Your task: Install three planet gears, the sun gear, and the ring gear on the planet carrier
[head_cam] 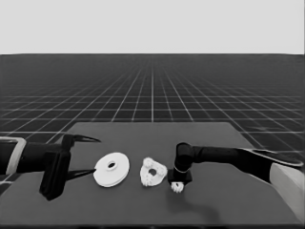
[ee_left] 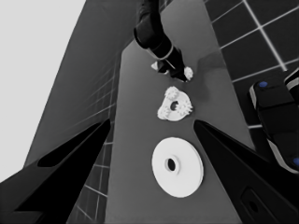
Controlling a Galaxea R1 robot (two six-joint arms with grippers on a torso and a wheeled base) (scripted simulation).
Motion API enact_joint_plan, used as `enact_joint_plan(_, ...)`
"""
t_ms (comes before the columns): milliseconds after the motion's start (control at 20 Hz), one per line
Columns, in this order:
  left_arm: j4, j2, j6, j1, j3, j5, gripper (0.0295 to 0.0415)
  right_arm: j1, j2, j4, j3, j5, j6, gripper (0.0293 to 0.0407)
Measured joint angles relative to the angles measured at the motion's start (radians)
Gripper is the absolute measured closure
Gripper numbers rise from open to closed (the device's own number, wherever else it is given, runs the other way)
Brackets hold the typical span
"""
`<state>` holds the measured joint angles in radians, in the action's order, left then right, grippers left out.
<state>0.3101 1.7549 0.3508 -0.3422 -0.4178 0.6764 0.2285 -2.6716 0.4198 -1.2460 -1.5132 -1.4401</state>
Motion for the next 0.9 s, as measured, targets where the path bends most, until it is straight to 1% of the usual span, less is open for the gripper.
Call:
enact_joint_plan(200,0.000,0.000,0.000,0.000,0.000,0.000,0.0326,0.000,0.000,0.000,0.000,0.000,0.000,0.0390)
enact_joint_plan(250,0.000,0.000,0.000,0.000,0.000,0.000,0.0326,-0.075,0.019,-0.082,0.072,-0.033,-0.045,0.0390)
enact_joint_plan(300,0.000,0.000,0.000,0.000,0.000,0.000,0.0326,-0.139,0.025,-0.139,0.104,-0.044,-0.067,0.0390)
enact_joint_plan(350,0.000,0.000,0.000,0.000,0.000,0.000,0.0326,-0.178,0.027,-0.175,0.117,-0.048,-0.077,0.0390)
enact_joint_plan(400,0.000,0.000,0.000,0.000,0.000,0.000,0.0326,-0.200,0.028,-0.196,0.122,-0.049,-0.081,0.0390)
enact_joint_plan(500,0.000,0.000,0.000,0.000,0.000,0.000,0.0326,-0.221,0.029,-0.217,0.125,-0.049,-0.084,0.0390)
enact_joint_plan(700,0.000,0.000,0.000,0.000,0.000,0.000,0.0326,-0.230,0.029,-0.226,0.126,-0.049,-0.085,0.0390)
enact_joint_plan(800,0.000,0.000,0.000,0.000,0.000,0.000,0.0326,-0.252,-0.234,-0.250,-0.195,-0.041,-0.034,0.0390)
enact_joint_plan(900,0.000,0.000,0.000,0.000,0.000,0.000,0.0326,-0.257,-0.340,-0.256,-0.351,-0.033,0.023,0.0390)
